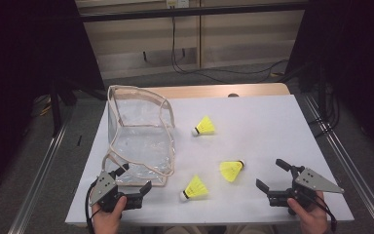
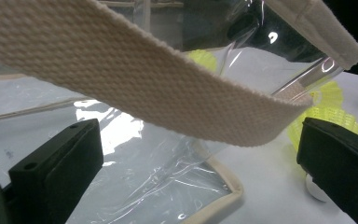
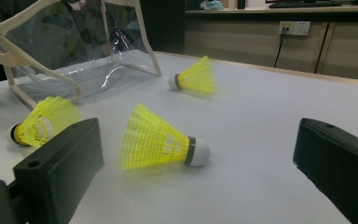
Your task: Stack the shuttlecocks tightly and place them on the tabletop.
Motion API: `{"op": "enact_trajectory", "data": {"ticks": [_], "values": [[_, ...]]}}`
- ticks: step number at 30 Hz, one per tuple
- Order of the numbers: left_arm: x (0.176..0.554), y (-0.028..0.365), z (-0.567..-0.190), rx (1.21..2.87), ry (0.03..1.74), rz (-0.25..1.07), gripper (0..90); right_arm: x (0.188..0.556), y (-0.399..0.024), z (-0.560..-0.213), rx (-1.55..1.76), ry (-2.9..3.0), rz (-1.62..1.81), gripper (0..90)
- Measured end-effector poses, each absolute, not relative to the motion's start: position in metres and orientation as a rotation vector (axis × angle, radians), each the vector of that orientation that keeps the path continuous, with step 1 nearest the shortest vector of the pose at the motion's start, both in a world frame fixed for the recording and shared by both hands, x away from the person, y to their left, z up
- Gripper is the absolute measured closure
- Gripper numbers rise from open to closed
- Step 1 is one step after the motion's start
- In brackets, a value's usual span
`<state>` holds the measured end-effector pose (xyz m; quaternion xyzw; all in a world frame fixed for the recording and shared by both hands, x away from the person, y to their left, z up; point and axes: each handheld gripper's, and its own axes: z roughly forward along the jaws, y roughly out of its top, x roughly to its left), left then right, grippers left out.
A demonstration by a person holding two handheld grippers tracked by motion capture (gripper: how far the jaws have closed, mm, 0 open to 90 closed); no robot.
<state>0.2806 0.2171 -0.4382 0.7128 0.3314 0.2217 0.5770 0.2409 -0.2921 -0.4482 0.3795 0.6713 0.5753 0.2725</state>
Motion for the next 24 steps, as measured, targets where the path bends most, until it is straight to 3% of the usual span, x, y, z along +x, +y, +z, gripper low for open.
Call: {"op": "enact_trajectory", "data": {"ticks": [24], "values": [[0.271, 0.196, -0.437, 1.670, 0.737, 0.411, 0.9, 0.242, -0.293, -0.448, 1.014, 1.808, 1.523, 0.7]]}}
